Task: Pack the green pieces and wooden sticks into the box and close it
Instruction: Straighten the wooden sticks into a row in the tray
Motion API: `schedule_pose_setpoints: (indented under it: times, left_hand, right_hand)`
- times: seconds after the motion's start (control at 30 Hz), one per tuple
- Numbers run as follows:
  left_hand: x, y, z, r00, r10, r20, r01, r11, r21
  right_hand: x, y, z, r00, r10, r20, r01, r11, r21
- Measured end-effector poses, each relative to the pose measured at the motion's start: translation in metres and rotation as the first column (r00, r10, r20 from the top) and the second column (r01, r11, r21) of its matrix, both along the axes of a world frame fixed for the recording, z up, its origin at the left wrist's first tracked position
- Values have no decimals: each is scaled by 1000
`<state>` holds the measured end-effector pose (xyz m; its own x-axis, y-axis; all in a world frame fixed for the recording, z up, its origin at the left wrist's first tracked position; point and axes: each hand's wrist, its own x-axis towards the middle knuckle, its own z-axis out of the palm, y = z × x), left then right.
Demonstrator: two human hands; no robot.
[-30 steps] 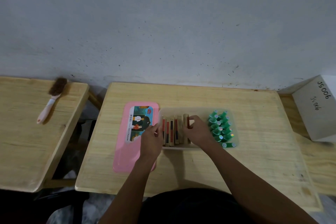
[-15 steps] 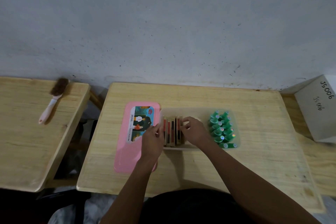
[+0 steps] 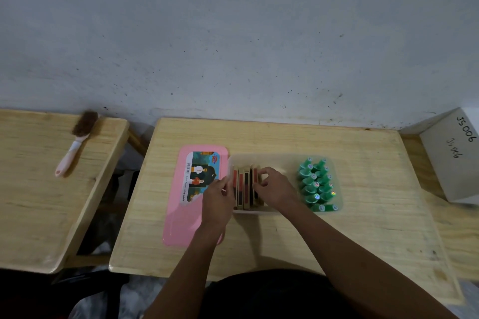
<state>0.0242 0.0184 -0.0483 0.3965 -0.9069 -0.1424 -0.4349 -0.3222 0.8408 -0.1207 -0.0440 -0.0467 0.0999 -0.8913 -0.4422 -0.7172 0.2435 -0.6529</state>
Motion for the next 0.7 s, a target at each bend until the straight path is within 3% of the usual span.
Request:
schedule_pose_setpoints:
  times: [0.07,0.13,0.23,0.33,0.5,0.7]
  left_hand:
    - [0,0,0,1000,-3,0,3,1000,3]
    - [1,0,-2,1000,-8,-2,8,1000,10]
    - [2,0,-3,1000,-14,8,14,1000,15]
    - [3,0,-3,1000,-20,21,20,1000,12]
    - [1,0,-2,1000,-18,25,18,1000,-2]
    - [1,0,-1,999,-18,27,18,1000,-11]
  right_hand:
    - [-1,-2,3,989,58,-134,-72,993,-97]
    - [-3,-7,6,951,201,-234,-244,954,-173]
    - [0,-17,12,850,428,-306,-481,868,-122]
    - [6,-26,13,768,510,-388,-566,823,-38]
    - [10,-24,17,784,506,-359,-549,836,-22]
    - [2,-20,19,929,360,-87,-367,926,-90]
